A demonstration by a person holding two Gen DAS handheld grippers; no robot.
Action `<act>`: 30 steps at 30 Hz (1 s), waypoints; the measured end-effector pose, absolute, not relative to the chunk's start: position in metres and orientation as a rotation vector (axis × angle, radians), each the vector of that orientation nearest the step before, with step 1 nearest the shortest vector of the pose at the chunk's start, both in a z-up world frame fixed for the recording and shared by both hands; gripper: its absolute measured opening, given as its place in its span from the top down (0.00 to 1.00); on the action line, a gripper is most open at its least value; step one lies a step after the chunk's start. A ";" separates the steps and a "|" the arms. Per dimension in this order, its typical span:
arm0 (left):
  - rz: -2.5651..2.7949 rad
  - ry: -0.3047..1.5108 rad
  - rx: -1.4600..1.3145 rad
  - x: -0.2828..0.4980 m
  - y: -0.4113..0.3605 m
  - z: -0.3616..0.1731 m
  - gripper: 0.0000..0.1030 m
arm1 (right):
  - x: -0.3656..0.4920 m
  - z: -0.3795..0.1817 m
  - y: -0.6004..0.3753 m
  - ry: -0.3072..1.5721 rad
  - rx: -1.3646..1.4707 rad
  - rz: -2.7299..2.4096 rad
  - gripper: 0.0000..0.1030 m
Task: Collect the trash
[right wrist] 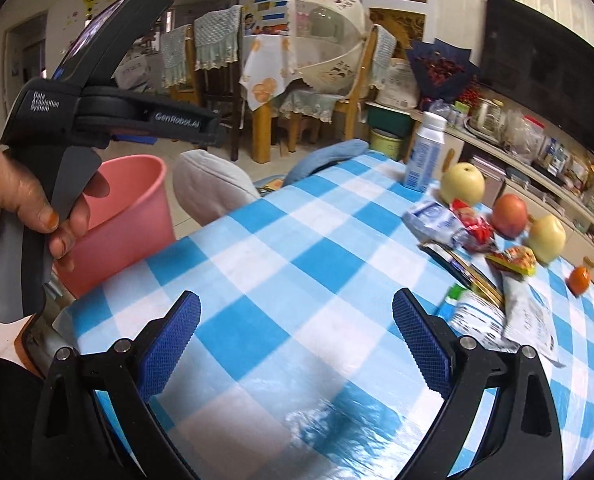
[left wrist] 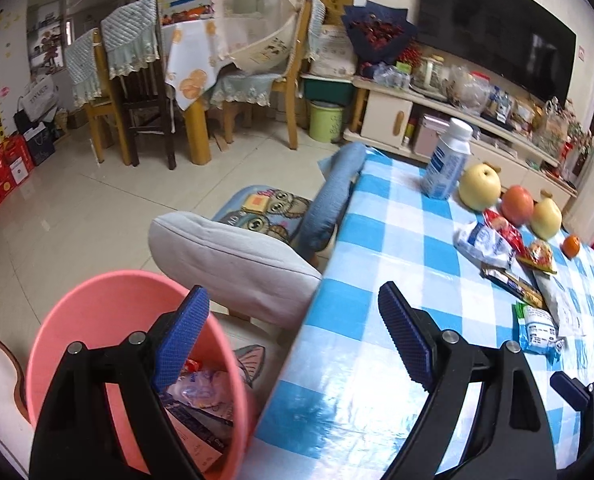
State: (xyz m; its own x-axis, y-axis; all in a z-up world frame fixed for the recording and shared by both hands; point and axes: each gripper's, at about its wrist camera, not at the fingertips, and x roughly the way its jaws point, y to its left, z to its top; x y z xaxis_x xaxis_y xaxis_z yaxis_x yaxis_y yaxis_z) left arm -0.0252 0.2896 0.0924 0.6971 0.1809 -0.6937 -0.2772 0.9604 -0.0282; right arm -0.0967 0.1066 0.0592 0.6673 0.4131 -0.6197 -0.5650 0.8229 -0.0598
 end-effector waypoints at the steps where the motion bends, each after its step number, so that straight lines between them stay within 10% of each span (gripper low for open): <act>1: 0.252 0.764 -0.129 -0.024 0.287 0.091 0.15 | -0.096 0.059 0.103 0.630 -0.252 0.553 0.07; 30: 0.115 0.790 -0.006 0.008 0.193 0.072 0.16 | -0.063 0.077 -0.061 0.625 0.010 0.294 0.07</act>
State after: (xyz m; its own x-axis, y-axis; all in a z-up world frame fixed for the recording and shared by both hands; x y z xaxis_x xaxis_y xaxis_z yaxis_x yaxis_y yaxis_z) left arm 0.0078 0.1932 0.0722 0.6976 0.1008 -0.7094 -0.1054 0.9937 0.0376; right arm -0.0625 -0.0613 0.0772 0.7710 0.2743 -0.5748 -0.2684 0.9584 0.0973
